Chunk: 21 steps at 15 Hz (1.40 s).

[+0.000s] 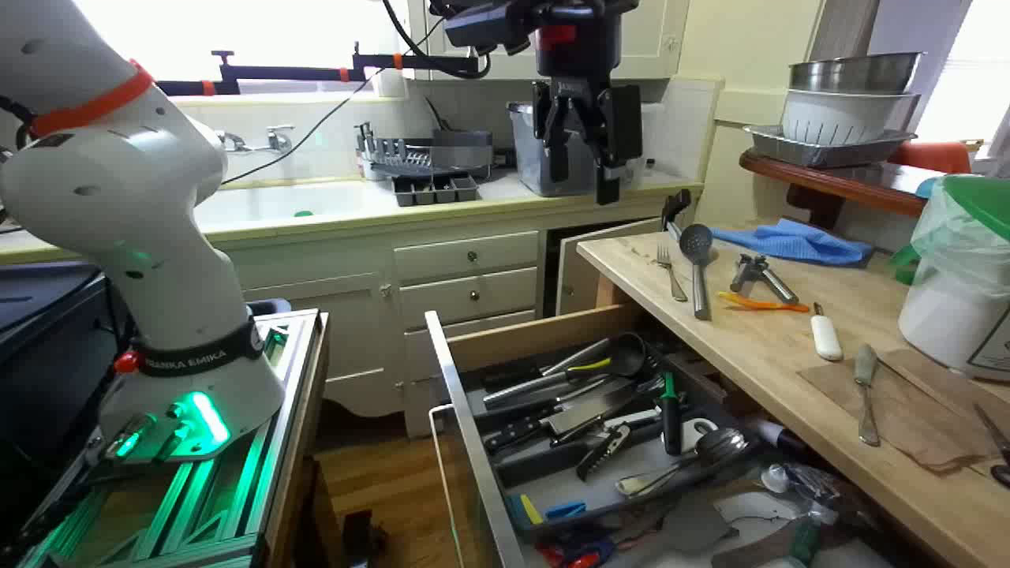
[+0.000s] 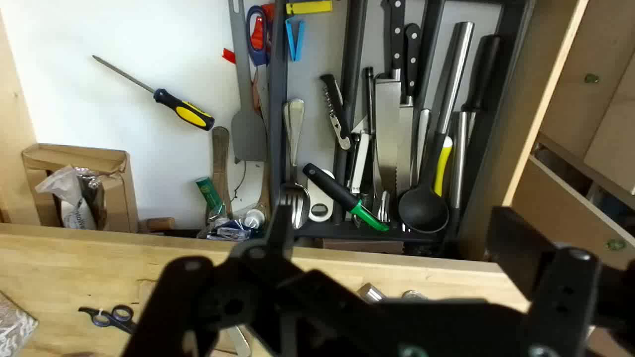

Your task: Pick up the fork on the table and put it in the drawer

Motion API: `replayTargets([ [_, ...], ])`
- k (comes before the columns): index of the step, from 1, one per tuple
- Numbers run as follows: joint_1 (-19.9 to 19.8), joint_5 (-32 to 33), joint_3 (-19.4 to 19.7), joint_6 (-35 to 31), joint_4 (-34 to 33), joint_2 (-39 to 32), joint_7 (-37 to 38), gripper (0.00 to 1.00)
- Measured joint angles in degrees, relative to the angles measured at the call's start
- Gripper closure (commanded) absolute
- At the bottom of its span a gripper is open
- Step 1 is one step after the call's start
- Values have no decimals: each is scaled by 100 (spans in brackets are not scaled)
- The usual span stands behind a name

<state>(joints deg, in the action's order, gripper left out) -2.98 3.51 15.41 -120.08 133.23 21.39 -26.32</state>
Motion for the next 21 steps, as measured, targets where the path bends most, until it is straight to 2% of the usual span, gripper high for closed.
replayTargets([
  [10, 3, -62, -1, 0, 1, -1, -38, 0],
  [16, 489, -1355, 30, -913, -86, -433, -1800, 0],
  [21, 811, -2421, -118, -1193, -848, -1483, -3569, 0],
])
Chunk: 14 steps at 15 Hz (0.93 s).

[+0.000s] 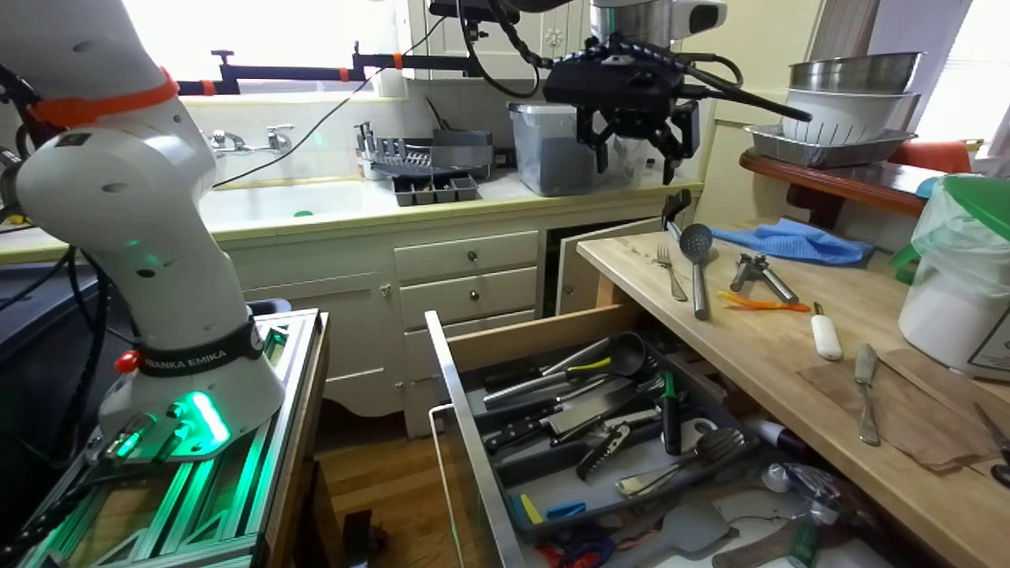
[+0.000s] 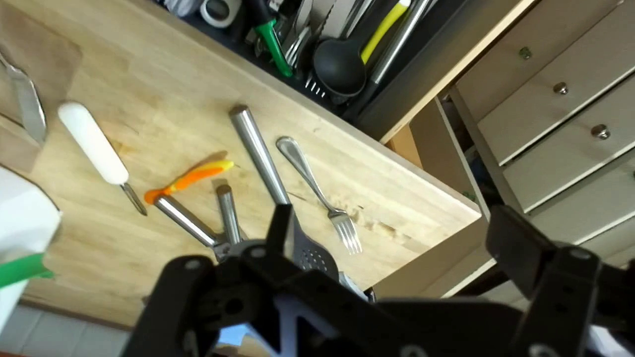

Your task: Pick up the fork on the table and put it in the drawer

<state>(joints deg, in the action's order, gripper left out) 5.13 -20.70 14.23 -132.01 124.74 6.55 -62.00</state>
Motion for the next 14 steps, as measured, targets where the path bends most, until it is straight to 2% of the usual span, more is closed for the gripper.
replayTargets([
  [3, -84, -555, -205, 26, -616, -691, -1145, 0],
  [6, -332, -919, -556, 183, -1183, -1298, -2125, 0],
  [11, -797, -1070, -1182, 786, -1887, -2102, -3367, 0],
  [14, -962, -1067, -1418, 989, -2123, -2489, -3754, 0],
])
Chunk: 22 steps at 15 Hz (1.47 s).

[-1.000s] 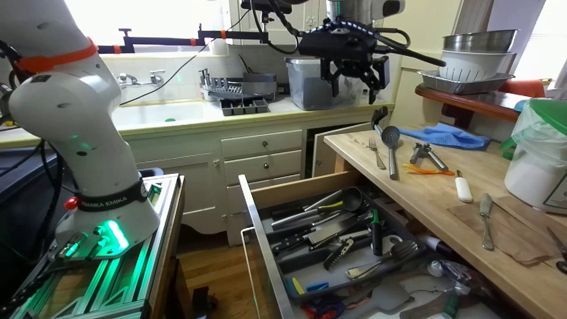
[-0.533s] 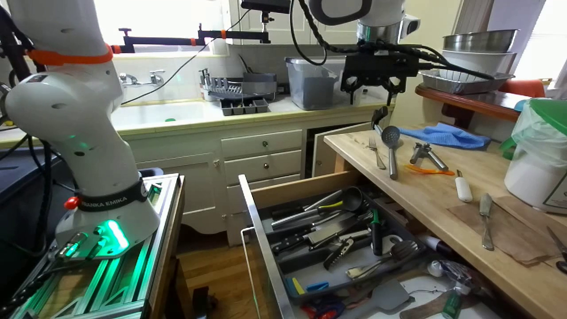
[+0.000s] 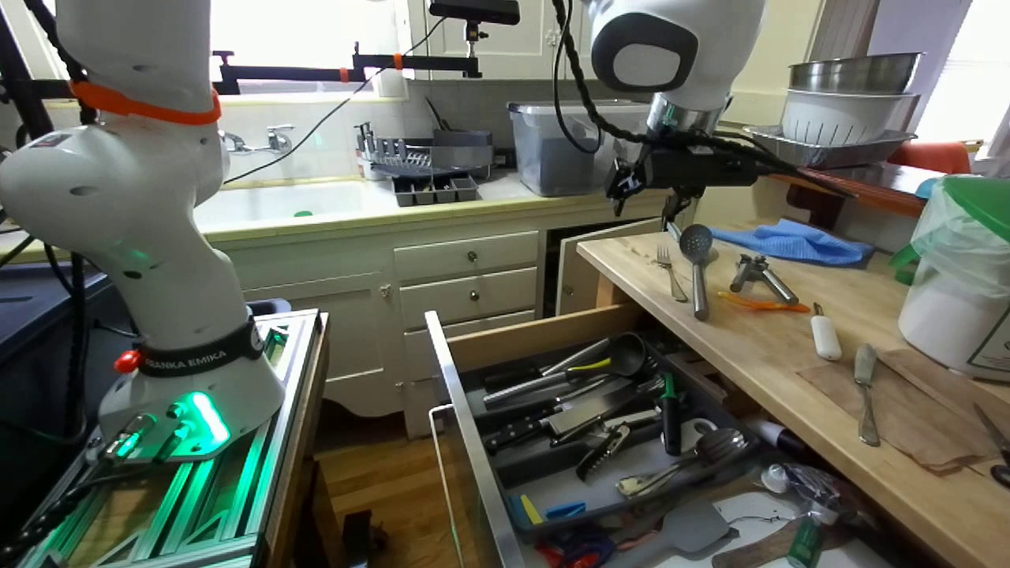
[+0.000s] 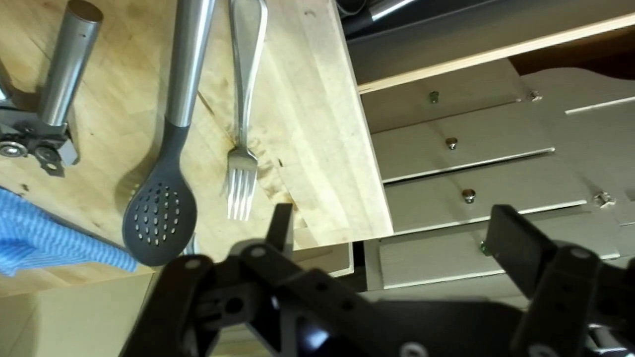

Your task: Pick up the fork on the table and put it in the drawer

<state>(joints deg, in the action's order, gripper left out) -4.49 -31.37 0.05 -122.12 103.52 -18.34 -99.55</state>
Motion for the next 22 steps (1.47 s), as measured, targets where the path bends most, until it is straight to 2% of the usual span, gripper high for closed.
replayTargets([
  [4, -146, -60, -141, 414, -230, -310, 15, 0],
  [12, -210, -148, -235, 430, -298, -337, 4, 0],
  [22, -94, 232, -466, -1250, -301, -936, 427, 0],
])
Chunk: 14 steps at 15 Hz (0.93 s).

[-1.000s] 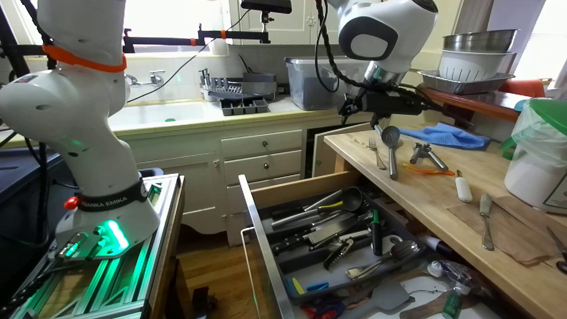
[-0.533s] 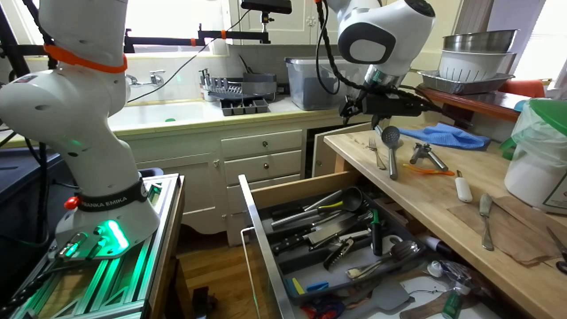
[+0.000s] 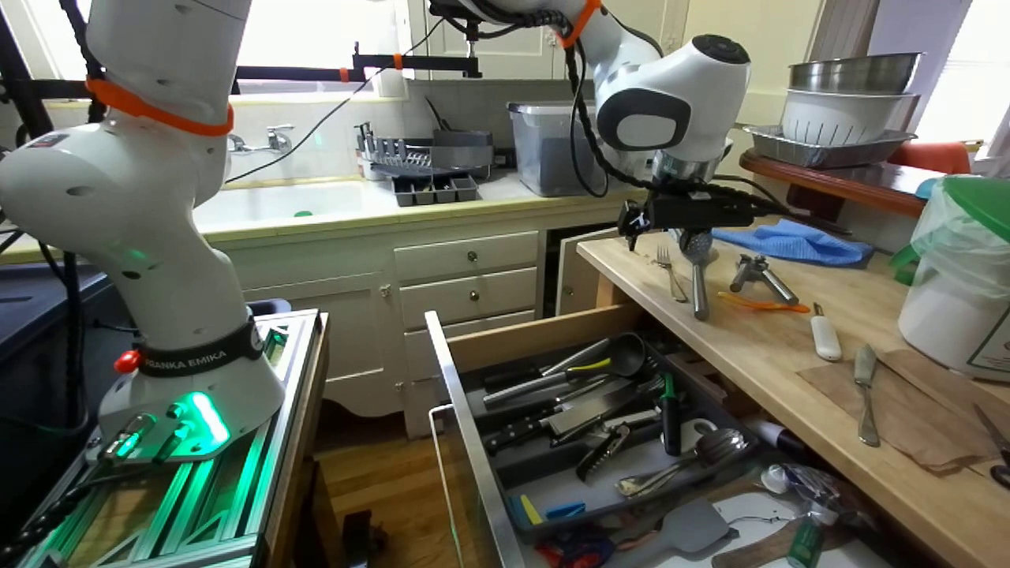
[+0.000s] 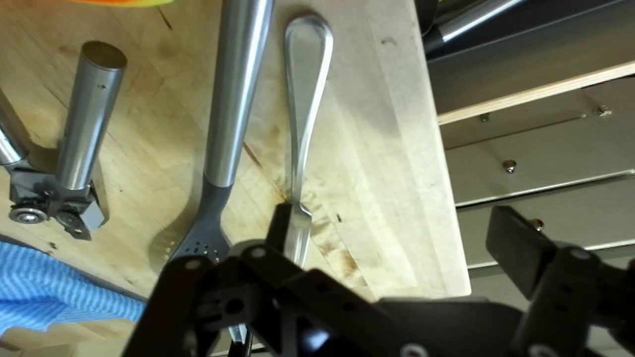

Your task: Pick up the fork on the table and put it in the drawer

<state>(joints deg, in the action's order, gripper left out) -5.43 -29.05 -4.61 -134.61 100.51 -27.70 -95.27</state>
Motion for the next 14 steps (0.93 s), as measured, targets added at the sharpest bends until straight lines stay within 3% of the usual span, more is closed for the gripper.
replayTargets([
  [8, -62, 82, -285, -287, -184, -326, 1, 0],
  [12, -121, 132, -374, -290, -375, -529, -2, 15],
  [13, -137, 149, -396, -290, -430, -581, -4, 23],
  [14, -151, 165, -416, -292, -481, -630, -9, 17],
])
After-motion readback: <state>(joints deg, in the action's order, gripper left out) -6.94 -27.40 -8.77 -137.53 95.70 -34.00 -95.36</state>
